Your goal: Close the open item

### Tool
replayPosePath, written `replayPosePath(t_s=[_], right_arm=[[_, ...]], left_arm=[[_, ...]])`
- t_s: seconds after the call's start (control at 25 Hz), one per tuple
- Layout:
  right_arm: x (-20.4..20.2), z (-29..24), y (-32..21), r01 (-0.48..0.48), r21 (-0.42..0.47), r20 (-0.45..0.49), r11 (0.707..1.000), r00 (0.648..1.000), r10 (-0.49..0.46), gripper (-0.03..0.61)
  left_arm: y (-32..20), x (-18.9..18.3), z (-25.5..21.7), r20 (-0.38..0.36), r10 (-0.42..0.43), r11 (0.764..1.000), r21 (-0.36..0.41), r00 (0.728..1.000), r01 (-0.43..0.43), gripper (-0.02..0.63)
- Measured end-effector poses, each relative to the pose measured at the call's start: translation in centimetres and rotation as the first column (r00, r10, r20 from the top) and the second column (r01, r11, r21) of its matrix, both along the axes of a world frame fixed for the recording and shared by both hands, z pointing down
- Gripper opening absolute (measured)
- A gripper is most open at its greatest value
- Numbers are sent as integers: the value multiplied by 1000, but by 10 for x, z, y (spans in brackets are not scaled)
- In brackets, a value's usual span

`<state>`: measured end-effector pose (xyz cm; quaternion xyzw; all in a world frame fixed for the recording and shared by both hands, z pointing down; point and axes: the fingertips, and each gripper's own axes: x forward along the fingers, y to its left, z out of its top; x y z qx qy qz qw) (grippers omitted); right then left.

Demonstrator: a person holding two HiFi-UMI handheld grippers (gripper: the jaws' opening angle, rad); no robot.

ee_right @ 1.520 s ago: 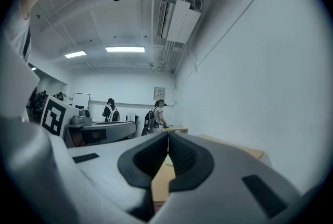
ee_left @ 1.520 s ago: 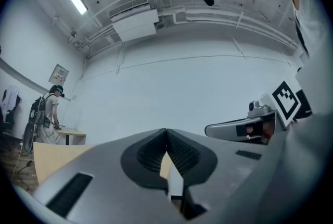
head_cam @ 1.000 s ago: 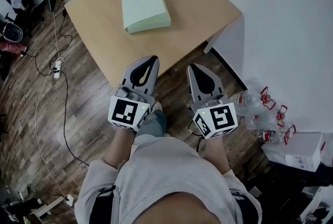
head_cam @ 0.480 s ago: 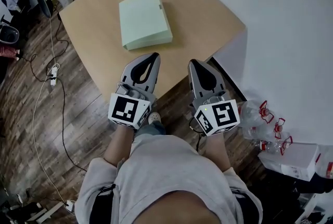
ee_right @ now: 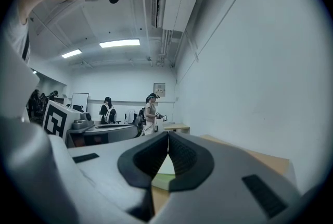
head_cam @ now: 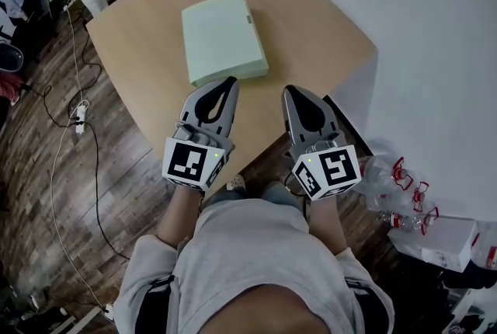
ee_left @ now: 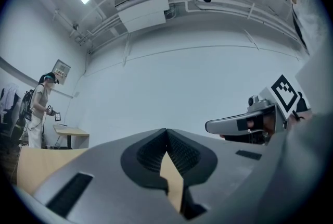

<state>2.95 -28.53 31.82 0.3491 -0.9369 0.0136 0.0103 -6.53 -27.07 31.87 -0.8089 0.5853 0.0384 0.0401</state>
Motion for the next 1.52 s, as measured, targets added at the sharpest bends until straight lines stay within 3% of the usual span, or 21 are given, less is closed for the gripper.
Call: replayPosePath(t_s=[0.36, 0.84, 1.2, 1.52], right_arm=[[-10, 6, -33, 29, -14, -29, 999, 999, -29, 9], [-10, 11, -102, 172, -31, -26, 985, 985, -173, 9], [-13, 9, -158, 309, -40, -16, 950, 951, -310, 9], [-17, 14, -186, 445, -58, -5, 894, 895, -446, 9]], left_arm=[[-32, -12, 9, -11, -22, 1000, -21, 1000, 22, 15], [-85, -5, 22, 31, -168, 985, -46, 985, 169, 15], [-124, 1, 23, 83, -288, 955, -52, 954, 293, 15], [-141, 13, 40, 158, -384, 913, -81, 910, 399, 17]])
